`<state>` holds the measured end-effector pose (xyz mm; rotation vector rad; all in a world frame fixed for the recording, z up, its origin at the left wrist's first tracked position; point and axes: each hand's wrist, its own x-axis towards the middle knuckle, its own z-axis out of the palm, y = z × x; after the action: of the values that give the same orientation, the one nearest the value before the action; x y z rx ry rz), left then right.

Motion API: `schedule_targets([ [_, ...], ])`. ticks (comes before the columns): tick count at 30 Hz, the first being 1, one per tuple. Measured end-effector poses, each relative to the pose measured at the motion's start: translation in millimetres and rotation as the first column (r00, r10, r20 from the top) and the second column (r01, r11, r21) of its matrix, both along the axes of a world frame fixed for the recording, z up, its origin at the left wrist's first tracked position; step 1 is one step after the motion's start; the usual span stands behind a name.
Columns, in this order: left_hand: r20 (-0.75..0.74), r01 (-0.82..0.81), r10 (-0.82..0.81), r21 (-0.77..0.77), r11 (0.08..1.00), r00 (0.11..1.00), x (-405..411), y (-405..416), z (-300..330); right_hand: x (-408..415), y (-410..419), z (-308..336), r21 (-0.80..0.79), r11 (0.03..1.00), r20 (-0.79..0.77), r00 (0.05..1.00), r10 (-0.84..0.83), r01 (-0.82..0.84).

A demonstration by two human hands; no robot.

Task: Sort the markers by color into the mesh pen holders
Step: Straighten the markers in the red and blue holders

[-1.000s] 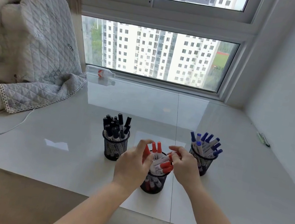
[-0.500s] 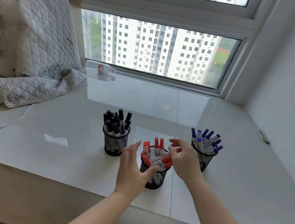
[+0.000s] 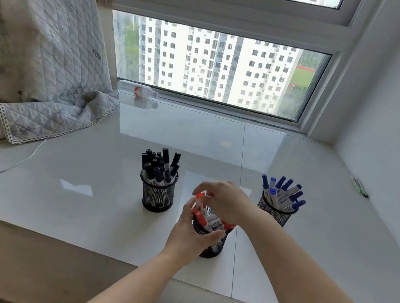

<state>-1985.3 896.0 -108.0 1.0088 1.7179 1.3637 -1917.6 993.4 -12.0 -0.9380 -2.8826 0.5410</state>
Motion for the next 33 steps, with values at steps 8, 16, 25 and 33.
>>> schedule_targets([
  [8, -0.091, 0.034, -0.038, -0.047, 0.998, 0.995, -3, 1, 6, -2, 2, 4, 0.093, 0.995, 0.201, 0.98, 0.0, -0.019],
  [16, -0.112, 0.019, -0.022, -0.034, 0.999, 0.993, -2, 0, 6, 24, 13, 16, -0.108, 0.966, -0.55, 0.796, -0.253, 0.233],
  [25, -0.109, 0.029, -0.032, -0.037, 0.999, 0.993, -2, 0, 5, 49, 19, 12, -0.811, 0.584, -0.569, 0.185, -0.802, 0.04],
  [33, -0.103, 0.048, -0.051, -0.04, 0.998, 0.993, -5, 1, 5, 48, 8, 3, -0.882, 0.364, -0.461, 0.392, -0.797, -0.299],
])
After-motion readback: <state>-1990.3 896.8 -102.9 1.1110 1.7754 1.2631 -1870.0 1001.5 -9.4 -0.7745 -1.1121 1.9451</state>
